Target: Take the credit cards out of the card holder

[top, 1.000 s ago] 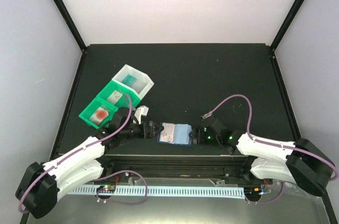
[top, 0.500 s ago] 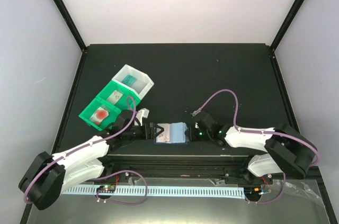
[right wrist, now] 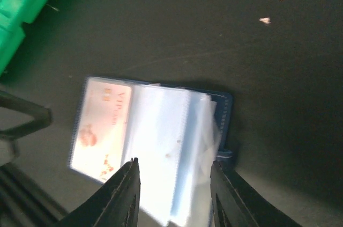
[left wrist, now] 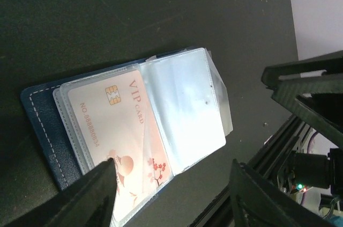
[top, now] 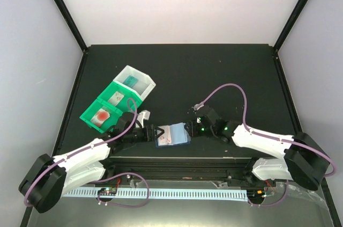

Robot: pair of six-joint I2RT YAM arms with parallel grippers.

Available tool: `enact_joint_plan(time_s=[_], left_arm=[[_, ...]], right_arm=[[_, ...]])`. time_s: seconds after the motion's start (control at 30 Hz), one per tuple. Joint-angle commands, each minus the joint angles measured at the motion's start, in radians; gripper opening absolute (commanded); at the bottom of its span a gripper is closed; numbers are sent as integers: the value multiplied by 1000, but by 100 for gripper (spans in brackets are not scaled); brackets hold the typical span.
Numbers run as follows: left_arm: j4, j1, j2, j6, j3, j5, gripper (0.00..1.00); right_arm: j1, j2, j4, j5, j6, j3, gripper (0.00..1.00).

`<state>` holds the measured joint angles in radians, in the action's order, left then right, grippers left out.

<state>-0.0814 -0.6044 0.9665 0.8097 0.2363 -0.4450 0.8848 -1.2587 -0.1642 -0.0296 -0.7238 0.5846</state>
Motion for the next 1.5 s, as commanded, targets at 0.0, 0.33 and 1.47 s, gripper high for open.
enact_joint_plan(time_s=[0.0,0.33,1.47], left_arm=[[-12,-5,0,12,-8,32,56],[-2,-5,66,-5,4,49,31],[-60,-5,193,-18,-53,35,2]], right_arm=[[-1,32,72,-111,-33,-3,36],[20,-100,275,-299,-110,2,20],[65,-394,365,-265,-95,48,22]])
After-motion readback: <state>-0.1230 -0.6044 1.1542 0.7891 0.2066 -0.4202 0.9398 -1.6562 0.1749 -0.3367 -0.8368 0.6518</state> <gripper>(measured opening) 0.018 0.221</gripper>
